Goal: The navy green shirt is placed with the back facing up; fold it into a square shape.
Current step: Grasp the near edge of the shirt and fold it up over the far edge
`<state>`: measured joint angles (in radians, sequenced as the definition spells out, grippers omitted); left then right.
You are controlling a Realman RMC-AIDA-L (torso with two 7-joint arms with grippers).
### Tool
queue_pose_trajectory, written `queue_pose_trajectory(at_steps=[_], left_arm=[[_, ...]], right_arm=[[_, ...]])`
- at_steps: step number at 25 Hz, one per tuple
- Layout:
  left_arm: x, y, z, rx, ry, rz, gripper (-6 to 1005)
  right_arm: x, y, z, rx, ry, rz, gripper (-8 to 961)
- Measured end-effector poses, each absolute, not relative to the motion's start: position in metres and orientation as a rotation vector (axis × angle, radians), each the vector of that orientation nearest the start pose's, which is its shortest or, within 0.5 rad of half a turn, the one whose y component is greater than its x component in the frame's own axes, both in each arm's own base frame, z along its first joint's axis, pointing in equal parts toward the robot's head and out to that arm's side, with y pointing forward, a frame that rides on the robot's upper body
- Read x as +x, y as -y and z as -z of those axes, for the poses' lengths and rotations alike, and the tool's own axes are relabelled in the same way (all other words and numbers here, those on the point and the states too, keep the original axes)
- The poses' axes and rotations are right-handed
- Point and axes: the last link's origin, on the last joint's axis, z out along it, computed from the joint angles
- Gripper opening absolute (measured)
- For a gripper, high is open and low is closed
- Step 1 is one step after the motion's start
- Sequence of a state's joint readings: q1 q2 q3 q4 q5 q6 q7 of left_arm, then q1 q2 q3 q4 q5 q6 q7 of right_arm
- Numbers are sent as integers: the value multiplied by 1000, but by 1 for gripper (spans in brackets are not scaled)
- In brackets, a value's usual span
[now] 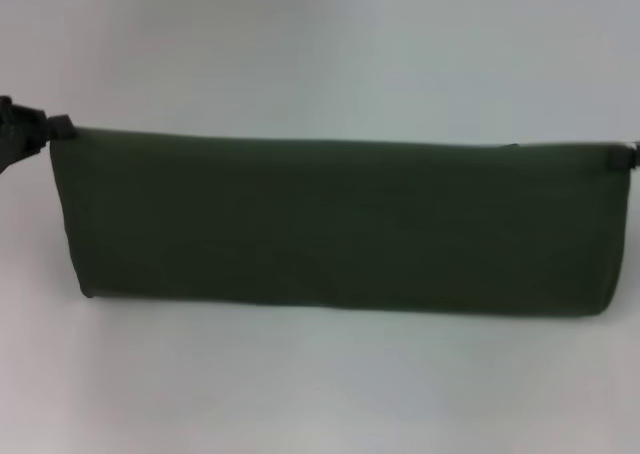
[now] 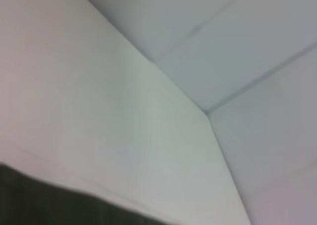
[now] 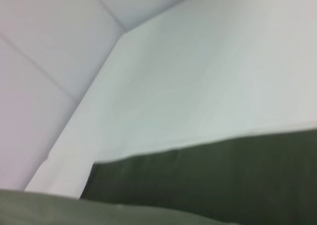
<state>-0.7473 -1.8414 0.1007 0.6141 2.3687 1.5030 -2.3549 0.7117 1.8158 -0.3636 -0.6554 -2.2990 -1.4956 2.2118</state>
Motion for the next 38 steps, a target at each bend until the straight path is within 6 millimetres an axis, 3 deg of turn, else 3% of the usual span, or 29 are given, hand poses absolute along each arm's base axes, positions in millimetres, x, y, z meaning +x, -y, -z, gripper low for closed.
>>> queue_pose_trajectory(at_steps=[4,9,18,28,36,38], left_arm=[[-289,-425,-125,-1856,1689,924,8],[-288,-446,-97,-1768,1608,912,7],[-290,-462,-60,-1595,1483,878,10],[-292,-464,-33,-1525,1433,837,13],[-288,-458,-17,-1481,1389,872,16],[-290,-457,-16,-1468,1392,866,92]], right_arm=[[278,-426,-130,-2110,-1459,-657,115],[272,-451,-104,-2023,-1433,-642,122],[258,-482,-56,-1858,-1351,-553,134],[250,-493,-27,-1797,-1246,-424,147],[252,-494,-22,-1771,-1186,-368,158],[253,-493,-21,-1776,-1178,-357,241]])
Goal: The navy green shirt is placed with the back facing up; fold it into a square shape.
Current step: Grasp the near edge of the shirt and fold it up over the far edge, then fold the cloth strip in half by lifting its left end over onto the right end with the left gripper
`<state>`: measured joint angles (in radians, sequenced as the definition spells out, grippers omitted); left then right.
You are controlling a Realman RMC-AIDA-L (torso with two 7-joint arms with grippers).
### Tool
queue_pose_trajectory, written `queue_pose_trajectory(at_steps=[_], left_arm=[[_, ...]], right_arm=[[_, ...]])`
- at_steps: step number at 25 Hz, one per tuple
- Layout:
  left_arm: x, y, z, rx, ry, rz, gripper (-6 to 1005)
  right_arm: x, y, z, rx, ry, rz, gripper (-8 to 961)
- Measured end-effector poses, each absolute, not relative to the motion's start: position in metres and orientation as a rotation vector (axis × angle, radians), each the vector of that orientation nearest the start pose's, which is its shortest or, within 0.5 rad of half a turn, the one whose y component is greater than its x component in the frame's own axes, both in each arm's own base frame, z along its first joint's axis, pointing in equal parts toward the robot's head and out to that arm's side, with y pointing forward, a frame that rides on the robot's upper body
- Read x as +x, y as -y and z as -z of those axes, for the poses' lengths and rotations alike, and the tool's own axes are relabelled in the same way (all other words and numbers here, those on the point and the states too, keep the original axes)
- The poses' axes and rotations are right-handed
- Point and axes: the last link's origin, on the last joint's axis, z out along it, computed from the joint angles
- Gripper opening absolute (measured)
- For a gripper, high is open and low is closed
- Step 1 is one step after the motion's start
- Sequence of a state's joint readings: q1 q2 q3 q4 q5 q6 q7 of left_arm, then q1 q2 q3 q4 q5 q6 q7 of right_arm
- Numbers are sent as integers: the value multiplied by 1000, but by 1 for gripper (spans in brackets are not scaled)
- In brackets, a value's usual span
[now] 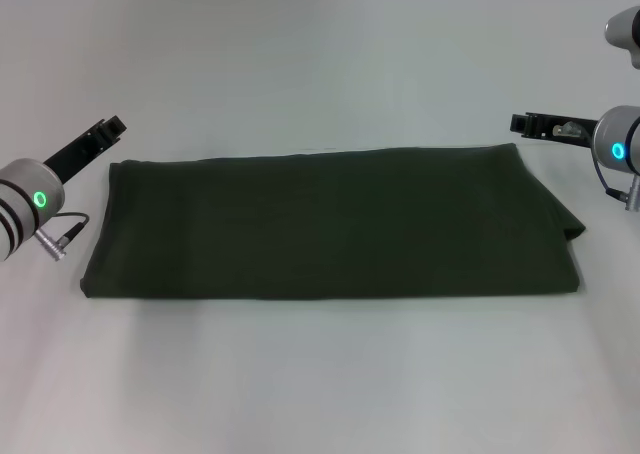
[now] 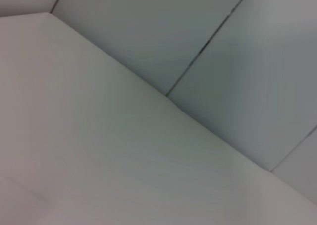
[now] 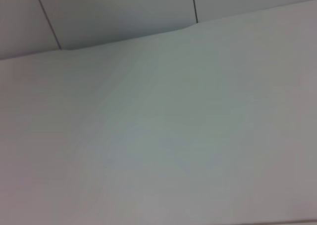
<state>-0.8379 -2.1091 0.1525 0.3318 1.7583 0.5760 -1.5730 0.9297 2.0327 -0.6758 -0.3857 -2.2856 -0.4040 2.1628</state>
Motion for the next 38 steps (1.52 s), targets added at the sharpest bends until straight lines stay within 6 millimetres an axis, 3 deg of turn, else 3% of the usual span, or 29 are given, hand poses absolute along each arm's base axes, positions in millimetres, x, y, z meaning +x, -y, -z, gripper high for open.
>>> queue_pose_trajectory(at_steps=[5,8,12,15,20,23,38], left_arm=[[-296,-456,-20,-1454,1391,863,270],[-298,-446,-34,-1526,1350,965,368],[-293,-426,-51,-1700,1255,1102,539],[-296,-406,-63,-1831,1221,1099,660],[-316,-384,-68,-1929,1311,917,801],[-328,-380,-60,-1966,1416,732,799],[-349,-381,-40,-1940,1449,452,795]], right_arm=[[259,-493,-31,-1738,-1174,-376,456],[268,-488,-47,-1698,-1188,-448,605],[280,-468,-68,-1743,-1206,-627,753],[288,-446,-86,-1817,-1204,-789,852],[299,-414,-102,-1965,-1212,-886,883],[304,-405,-104,-2000,-1228,-878,902],[307,-403,-92,-2043,-1245,-817,914]])
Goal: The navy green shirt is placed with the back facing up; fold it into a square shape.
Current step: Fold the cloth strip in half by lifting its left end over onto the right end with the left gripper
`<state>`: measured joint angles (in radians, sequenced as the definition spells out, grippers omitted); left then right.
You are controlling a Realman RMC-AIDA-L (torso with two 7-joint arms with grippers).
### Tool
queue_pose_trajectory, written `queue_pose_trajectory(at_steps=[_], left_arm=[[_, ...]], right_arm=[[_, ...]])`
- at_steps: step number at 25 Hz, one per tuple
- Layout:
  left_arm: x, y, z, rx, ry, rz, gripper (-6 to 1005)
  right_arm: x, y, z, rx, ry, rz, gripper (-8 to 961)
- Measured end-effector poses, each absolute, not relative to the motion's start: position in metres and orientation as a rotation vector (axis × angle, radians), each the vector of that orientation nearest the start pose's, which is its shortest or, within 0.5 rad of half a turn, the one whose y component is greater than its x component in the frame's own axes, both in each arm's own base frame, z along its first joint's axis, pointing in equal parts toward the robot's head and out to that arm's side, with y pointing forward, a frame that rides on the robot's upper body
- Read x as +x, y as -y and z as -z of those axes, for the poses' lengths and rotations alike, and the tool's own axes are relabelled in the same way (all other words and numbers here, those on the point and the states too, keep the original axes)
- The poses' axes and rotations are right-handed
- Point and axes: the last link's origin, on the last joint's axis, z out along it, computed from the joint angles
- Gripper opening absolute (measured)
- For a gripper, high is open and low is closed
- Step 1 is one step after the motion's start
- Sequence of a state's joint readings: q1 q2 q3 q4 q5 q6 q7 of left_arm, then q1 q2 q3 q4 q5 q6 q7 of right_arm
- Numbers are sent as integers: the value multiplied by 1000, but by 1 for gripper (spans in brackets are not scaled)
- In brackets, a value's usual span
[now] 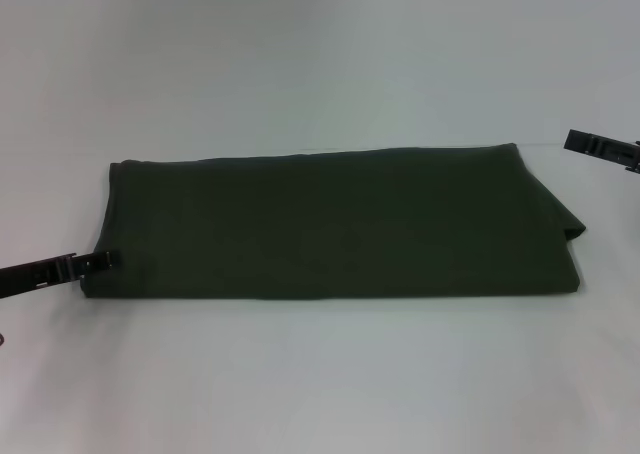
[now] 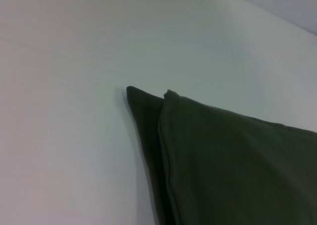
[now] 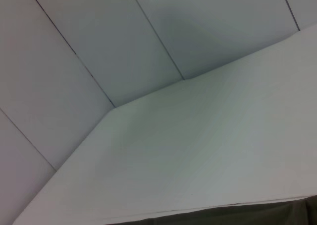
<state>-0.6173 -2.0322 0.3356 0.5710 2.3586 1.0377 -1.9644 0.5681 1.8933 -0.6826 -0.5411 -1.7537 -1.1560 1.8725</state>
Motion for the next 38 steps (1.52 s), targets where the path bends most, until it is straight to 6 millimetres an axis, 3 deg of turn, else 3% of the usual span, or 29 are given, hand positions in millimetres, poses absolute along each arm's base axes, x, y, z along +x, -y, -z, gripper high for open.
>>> queue_pose_trajectory(at_steps=[30,38], left_arm=[[-348,-379,-32,-1984,1471,410,761],[-348,-380,-31,-1982,1471,409,438]], right_arm=[[308,-405,-89,-2038,-1249,-801,915],[307,-406,-89,-2040,-1246,-799,915]])
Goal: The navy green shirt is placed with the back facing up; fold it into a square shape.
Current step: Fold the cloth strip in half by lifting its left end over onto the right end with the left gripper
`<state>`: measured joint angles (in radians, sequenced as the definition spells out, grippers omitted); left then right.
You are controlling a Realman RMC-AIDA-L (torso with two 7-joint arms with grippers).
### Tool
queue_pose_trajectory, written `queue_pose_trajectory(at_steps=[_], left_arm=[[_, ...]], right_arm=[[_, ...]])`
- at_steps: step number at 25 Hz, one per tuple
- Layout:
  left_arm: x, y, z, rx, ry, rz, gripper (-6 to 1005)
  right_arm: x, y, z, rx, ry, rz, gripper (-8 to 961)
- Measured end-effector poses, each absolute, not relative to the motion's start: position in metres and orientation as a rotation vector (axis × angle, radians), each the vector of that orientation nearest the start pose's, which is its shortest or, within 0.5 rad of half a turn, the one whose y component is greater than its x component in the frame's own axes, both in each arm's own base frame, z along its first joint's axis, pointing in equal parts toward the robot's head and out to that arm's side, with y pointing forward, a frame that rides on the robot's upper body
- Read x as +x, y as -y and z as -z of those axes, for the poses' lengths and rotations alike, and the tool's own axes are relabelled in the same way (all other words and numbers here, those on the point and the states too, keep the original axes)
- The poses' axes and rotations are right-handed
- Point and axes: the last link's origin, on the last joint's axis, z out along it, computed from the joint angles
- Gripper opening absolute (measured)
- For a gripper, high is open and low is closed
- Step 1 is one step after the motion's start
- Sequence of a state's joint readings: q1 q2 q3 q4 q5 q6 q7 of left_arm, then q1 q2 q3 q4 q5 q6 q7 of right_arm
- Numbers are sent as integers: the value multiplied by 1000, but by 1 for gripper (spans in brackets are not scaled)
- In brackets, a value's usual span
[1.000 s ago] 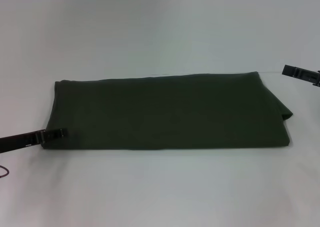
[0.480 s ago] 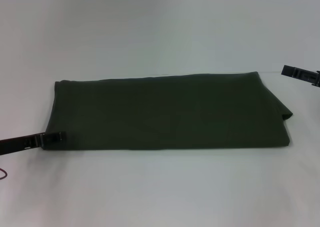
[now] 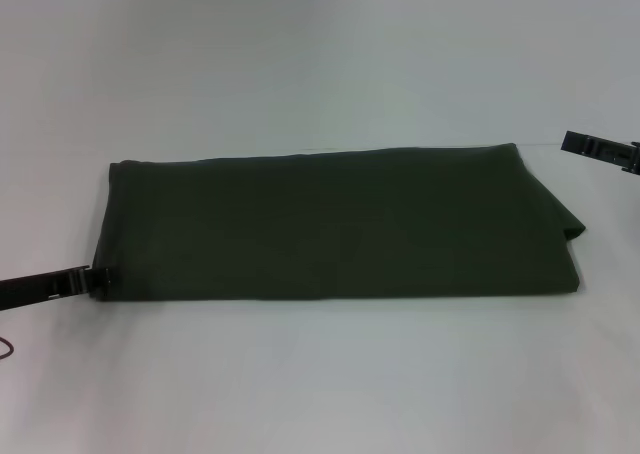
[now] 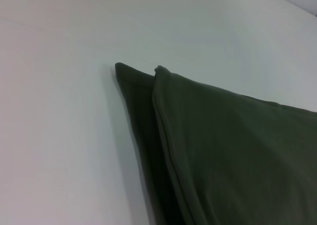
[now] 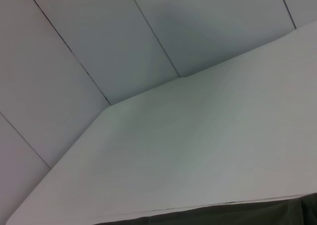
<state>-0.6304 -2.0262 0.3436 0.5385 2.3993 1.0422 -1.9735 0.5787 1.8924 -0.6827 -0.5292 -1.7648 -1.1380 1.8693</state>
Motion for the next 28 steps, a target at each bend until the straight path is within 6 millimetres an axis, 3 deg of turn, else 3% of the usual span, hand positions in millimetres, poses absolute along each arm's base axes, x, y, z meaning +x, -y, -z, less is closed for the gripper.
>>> queue_pose_trajectory(at_steps=[3,14,16,20,24,28], left_arm=[[-348,-380,-30,-1980,1472,409,320],[-346,-385,-25,-1987,1450,335,284],[-345,-386,-26,-1987,1445,334,140],[-346,-387,-28,-1984,1441,331,57],[-345,-388,-29,-1978,1447,335,15],[-344,-389,-29,-1979,1448,337,14]], right_arm=[[306,-407,-90,-2042,-1243,-799,915],[304,-409,-91,-2044,-1242,-803,915],[304,-409,-91,-2044,-1242,-803,914],[305,-408,-91,-2041,-1260,-797,915],[305,-410,-93,-2062,-1342,-727,915],[298,-417,-98,-2111,-1496,-527,914]])
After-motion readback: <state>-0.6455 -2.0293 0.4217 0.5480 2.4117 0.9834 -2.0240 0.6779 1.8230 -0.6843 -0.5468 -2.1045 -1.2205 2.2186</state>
